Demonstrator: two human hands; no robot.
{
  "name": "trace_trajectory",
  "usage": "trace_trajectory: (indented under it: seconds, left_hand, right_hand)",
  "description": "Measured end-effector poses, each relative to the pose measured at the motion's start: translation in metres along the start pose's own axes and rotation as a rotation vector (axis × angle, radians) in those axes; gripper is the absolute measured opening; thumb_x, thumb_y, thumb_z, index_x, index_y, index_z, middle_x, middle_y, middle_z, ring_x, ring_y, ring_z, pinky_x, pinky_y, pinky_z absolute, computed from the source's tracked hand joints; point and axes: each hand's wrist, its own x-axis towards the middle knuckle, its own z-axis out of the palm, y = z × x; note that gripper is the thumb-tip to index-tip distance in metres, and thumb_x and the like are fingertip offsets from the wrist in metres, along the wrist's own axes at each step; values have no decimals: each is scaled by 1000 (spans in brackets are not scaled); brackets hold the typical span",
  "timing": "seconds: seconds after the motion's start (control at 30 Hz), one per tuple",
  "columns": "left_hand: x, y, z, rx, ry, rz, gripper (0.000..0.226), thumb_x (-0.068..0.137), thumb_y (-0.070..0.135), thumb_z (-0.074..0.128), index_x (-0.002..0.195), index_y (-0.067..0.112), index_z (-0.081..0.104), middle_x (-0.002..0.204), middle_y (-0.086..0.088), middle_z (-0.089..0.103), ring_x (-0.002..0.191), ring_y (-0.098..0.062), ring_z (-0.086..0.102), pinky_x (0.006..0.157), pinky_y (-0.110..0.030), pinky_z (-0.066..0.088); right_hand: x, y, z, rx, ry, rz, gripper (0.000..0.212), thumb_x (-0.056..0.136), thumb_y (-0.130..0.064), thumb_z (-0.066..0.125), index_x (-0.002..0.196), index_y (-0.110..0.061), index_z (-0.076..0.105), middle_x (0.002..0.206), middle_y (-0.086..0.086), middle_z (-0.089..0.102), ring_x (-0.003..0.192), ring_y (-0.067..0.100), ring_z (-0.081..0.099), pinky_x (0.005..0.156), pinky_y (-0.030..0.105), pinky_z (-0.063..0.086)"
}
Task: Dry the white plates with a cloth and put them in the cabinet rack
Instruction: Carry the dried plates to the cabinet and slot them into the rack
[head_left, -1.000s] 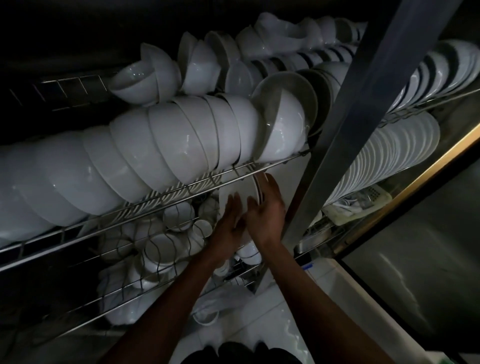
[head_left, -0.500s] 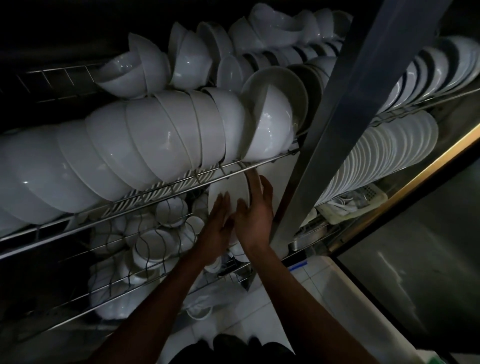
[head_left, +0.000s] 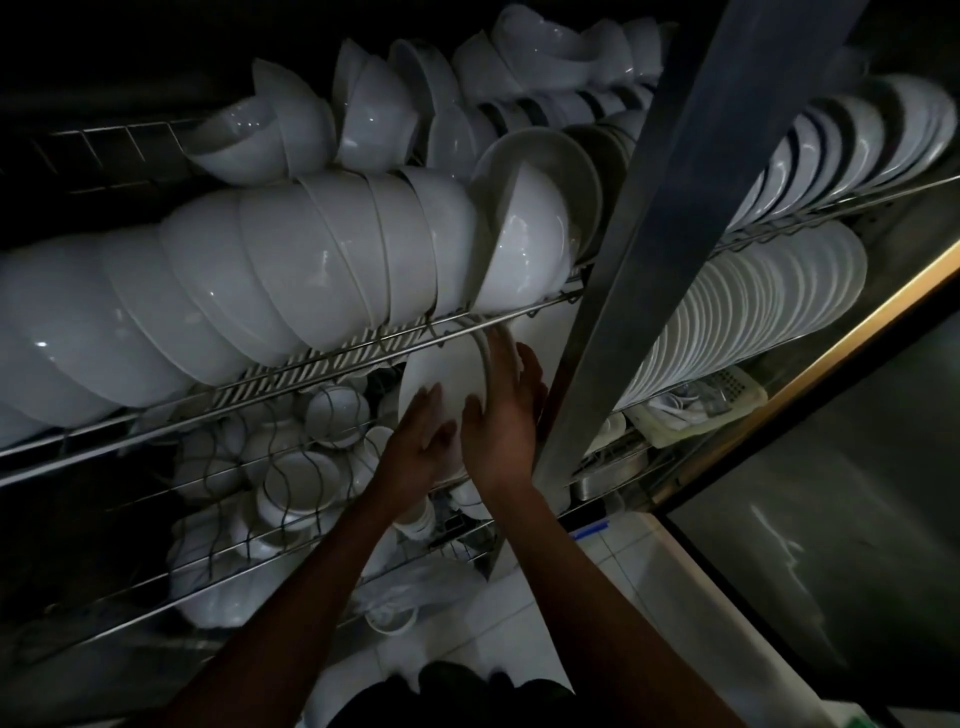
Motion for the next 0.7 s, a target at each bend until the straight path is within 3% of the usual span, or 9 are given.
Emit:
trace_trajectory:
  seconds: [0.1,0.2,0.27,0.33,0.5,0.7]
  left_hand:
    - [-2,-3,0,55,14,34,57,100,13,55,152,10,32,161,-8,27,151,-22,23,123,-44,23]
    - [-5,-6,-2,103,18,55,55,100,12,57,151,7,36,159,-11,33,148,-24,28,121,-48,27]
    - [-6,-6,-3,120,22,56,55,99,12,60,150,8,39,158,-11,35,147,-24,31,119,-49,30]
    - [-8,-6,-4,127,10,76,57,97,9,63,149,7,40,157,-13,36,146,-27,33,118,-51,31]
    - [-11,-2,-7,161,-15,78,55,99,13,60,150,10,40,157,-10,37,145,-23,35,119,-43,30]
    - [-15,-3,-12,186,-74,108,56,98,12,61,150,10,41,157,-11,38,145,-24,35,119,-42,30]
  right_hand:
    - [-3,2,3,-33,19,-23,92,81,-1,61,156,-36,19,162,-24,0,150,15,16,110,52,40]
    - [-6,2,5,-98,-29,21,84,85,-6,58,157,-28,20,164,-3,4,152,23,9,112,55,36]
    - [-8,-4,4,-142,-58,43,74,87,-24,44,157,-26,20,164,5,6,150,31,14,114,57,33]
    - [-9,-11,2,-159,-66,71,78,82,-40,23,157,-21,22,164,11,11,146,38,24,112,56,37]
    - [-12,-19,1,-193,-69,83,82,79,-40,17,155,-12,27,161,22,19,139,47,33,103,60,43]
    - [-18,-21,4,-227,-104,85,80,83,-39,15,158,-14,18,165,17,6,150,44,7,116,62,25]
